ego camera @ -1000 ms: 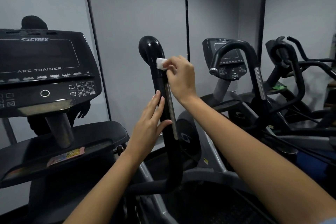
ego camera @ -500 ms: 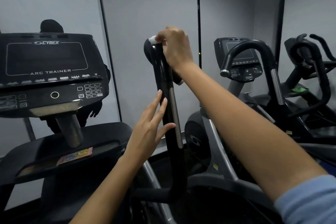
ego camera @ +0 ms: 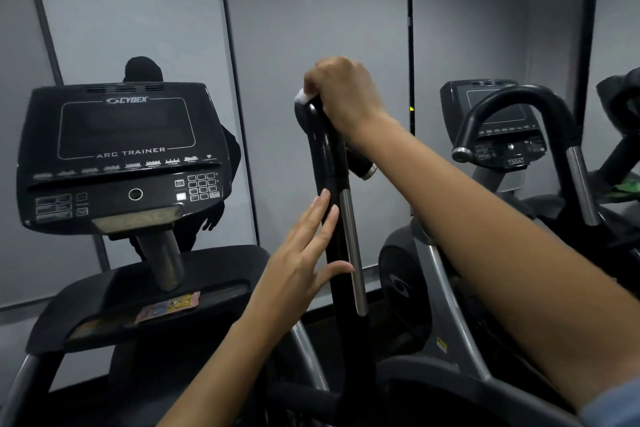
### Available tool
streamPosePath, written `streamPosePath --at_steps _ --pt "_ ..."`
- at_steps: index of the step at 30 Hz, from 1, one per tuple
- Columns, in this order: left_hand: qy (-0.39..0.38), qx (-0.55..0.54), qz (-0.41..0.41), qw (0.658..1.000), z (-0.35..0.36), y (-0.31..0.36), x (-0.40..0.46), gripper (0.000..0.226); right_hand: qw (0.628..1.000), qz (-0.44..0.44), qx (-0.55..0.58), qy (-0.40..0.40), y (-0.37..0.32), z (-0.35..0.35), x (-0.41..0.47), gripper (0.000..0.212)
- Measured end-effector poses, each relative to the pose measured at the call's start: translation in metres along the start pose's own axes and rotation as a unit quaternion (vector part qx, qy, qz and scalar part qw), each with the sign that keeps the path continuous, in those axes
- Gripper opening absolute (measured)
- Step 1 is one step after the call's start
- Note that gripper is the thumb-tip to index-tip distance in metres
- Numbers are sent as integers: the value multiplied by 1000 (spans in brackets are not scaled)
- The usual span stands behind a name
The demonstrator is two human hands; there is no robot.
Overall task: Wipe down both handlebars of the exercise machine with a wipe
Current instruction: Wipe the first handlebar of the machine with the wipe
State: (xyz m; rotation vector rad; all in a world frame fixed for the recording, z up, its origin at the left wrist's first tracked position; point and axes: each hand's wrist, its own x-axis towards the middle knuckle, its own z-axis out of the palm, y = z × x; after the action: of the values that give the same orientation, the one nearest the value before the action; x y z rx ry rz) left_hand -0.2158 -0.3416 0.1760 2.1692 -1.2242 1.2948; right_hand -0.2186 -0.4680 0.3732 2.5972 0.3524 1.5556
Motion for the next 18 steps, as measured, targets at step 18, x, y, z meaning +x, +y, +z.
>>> streamPosePath --at_steps 18 --pt "-5 40 1 999 -4 2 1 64 981 90 162 64 6 12 -2 33"
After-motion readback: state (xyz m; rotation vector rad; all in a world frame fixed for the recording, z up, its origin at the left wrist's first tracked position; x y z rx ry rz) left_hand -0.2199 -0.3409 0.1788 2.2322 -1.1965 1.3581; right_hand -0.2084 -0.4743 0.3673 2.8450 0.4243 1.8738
